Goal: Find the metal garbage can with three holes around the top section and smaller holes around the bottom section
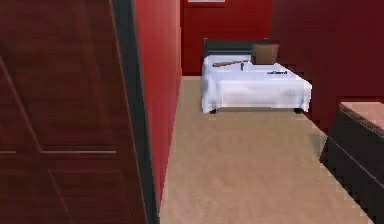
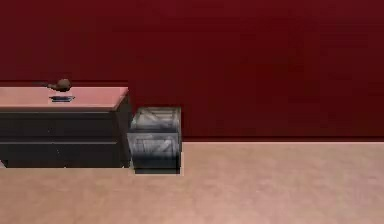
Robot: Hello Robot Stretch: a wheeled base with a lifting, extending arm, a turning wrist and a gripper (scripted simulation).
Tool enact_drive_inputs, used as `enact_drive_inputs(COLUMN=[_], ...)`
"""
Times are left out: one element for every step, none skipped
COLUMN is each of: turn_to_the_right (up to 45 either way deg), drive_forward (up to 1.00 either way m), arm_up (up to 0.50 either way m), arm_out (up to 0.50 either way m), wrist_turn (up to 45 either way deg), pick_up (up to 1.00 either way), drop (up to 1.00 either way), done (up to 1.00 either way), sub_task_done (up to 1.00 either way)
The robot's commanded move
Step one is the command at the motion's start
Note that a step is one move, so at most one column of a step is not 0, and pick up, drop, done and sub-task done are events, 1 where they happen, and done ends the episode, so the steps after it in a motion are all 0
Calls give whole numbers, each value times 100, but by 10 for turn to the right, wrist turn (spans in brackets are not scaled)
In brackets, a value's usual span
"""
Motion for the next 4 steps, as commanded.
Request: enact_drive_inputs(turn_to_the_right=[450, 450, 450, 270], drive_forward=[0, 0, 0, 0], arm_up=[0, 0, 0, 0], arm_out=[0, 0, 0, 0], wrist_turn=[0, 0, 0, 0], pick_up=[0, 0, 0, 0], drop=[0, 0, 0, 0], done=[0, 0, 0, 0], sub_task_done=[0, 0, 0, 0])
